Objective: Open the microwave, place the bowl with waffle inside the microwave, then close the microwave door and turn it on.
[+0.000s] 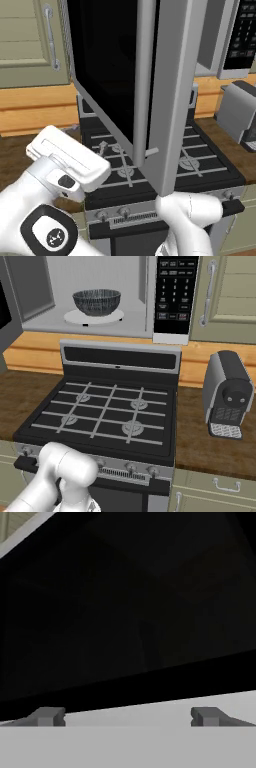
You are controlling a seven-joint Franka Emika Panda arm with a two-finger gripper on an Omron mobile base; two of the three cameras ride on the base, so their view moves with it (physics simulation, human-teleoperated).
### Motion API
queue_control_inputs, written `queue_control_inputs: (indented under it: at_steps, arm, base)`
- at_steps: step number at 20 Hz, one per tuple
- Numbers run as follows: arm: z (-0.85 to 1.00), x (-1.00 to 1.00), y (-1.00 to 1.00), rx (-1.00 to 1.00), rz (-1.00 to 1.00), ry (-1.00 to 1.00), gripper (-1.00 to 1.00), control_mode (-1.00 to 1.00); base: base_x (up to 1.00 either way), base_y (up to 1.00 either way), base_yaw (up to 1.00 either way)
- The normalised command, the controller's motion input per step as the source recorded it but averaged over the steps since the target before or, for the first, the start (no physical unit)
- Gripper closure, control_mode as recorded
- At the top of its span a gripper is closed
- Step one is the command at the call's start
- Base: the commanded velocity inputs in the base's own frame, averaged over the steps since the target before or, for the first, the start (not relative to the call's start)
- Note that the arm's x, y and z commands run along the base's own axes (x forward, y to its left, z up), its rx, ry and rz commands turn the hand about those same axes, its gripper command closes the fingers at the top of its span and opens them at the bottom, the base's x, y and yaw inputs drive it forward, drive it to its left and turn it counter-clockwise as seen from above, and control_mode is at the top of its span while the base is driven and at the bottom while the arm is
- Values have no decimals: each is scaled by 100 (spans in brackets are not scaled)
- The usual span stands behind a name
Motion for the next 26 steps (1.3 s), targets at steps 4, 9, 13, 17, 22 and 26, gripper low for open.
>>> queue_control_inputs:
  at_steps: [4, 9, 13, 17, 22, 26]
  arm:
    - [0, 81, -49, 5, 16, 5, -100, -100]
    - [0, 86, -53, 6, 18, 9, -100, -100]
    - [0, 90, -54, 6, 18, 9, -100, -100]
    - [0, 93, -56, 6, 19, 8, -100, -100]
    - [0, 89, -60, 5, 23, 5, -100, -100]
    - [0, 93, -60, 6, 23, 10, -100, -100]
  base:
    - [0, 0, 0]
    - [0, 0, 0]
    - [0, 0, 0]
    - [0, 0, 0]
    - [0, 0, 0]
    - [0, 0, 0]
